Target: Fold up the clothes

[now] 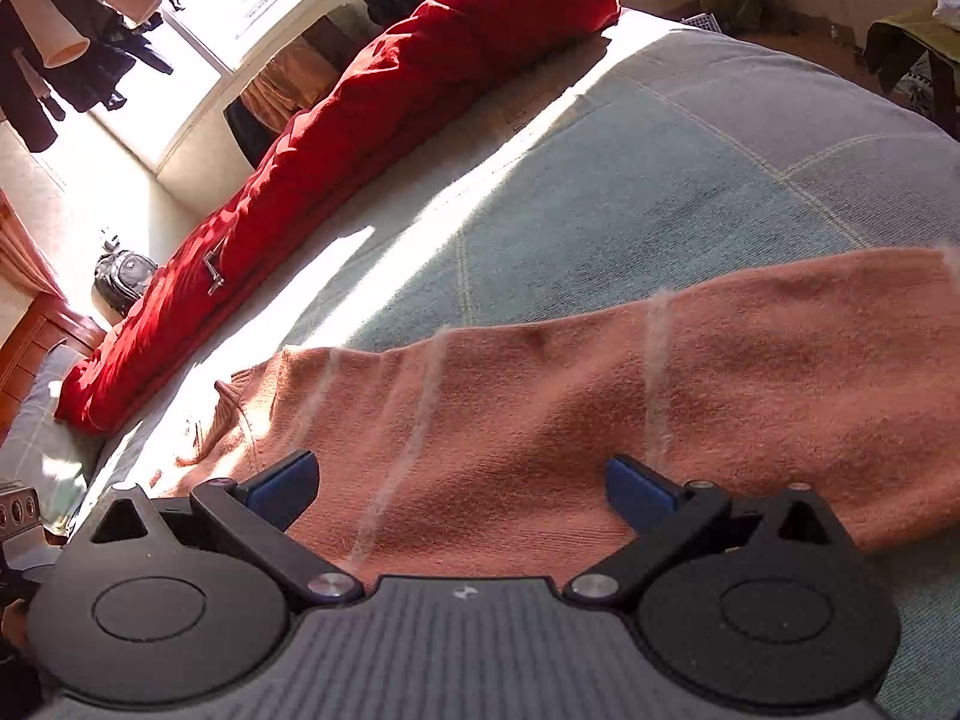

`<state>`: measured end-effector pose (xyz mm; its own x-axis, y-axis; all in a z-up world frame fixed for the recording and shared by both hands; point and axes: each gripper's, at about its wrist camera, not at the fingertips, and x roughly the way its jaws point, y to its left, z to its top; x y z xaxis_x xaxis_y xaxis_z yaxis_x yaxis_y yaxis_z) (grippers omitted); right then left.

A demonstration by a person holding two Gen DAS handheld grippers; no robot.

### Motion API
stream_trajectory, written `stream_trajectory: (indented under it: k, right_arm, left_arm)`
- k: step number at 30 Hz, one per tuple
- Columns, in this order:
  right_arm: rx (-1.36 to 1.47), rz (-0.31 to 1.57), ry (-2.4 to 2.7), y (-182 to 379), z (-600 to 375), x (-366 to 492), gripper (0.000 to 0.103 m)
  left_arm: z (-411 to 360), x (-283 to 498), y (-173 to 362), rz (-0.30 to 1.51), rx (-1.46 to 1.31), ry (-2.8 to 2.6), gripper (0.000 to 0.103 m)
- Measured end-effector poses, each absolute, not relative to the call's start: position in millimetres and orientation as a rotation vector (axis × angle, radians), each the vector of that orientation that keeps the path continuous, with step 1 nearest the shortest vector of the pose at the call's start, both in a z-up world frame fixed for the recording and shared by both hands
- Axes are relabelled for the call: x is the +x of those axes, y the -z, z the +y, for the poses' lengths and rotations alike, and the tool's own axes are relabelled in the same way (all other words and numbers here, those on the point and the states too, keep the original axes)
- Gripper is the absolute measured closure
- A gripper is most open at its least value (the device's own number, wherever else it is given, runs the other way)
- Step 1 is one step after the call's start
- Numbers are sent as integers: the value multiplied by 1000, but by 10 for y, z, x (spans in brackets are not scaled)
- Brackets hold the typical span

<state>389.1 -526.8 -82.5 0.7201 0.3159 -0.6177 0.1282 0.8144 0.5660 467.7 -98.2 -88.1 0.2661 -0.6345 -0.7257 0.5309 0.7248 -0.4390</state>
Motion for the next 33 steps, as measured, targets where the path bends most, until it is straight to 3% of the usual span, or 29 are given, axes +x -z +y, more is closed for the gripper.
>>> stream_trajectory:
  k: [2,8,17,26,33]
  right_arm:
    - [657,750,-55,844,-5542,3773,0]
    - [720,703,75,822,-5929,3532,0]
    - [515,748,4,557,-5415,3752,0]
    - [551,788,-172,698,-5224,4214,0]
    - [600,770,-46,737,-5704,3960,0]
  left_arm:
    - [-873,4680,920,1042,-143,859,1]
    - [-1104,4440,623,1005,22,779,5]
    - [-1613,3348,-270,822,53,956,4]
    - [-1798,2614,-246,767,203,975,4]
    - [-1743,2480,-271,739,217,963,4]
